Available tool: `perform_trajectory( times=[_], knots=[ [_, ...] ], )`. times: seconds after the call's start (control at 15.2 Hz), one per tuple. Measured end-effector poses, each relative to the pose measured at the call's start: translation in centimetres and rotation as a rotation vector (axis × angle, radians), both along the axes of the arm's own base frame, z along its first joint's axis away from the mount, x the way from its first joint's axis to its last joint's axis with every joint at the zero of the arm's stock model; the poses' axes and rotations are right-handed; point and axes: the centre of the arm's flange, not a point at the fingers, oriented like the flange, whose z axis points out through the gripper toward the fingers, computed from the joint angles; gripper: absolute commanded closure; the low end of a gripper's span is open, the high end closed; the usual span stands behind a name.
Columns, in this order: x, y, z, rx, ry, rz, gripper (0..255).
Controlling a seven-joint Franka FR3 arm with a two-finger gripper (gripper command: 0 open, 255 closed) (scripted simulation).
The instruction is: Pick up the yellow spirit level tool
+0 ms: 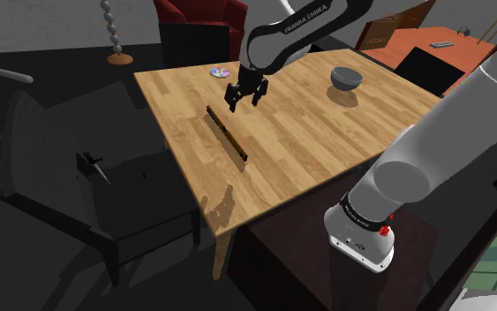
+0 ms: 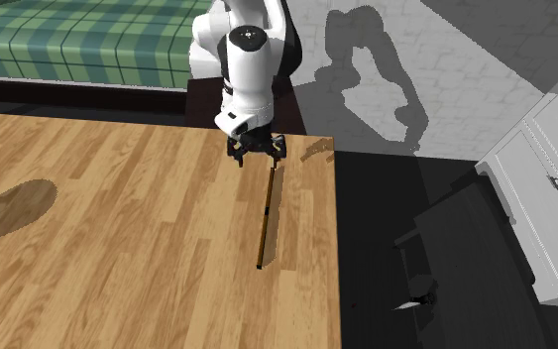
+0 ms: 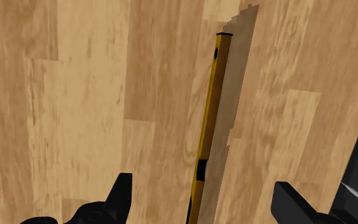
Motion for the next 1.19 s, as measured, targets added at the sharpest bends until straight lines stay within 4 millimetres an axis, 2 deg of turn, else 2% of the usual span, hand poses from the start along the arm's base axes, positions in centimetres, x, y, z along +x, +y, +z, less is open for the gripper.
perform_trajectory(
  times=[0.59, 1.19],
  knots=[
    [6.1, 0.8, -10.3, 0.009, 0.024, -0.040, 0],
    [6.9, 0.9, -15.6, 0.010, 0.027, -0.045, 0]
  ],
)
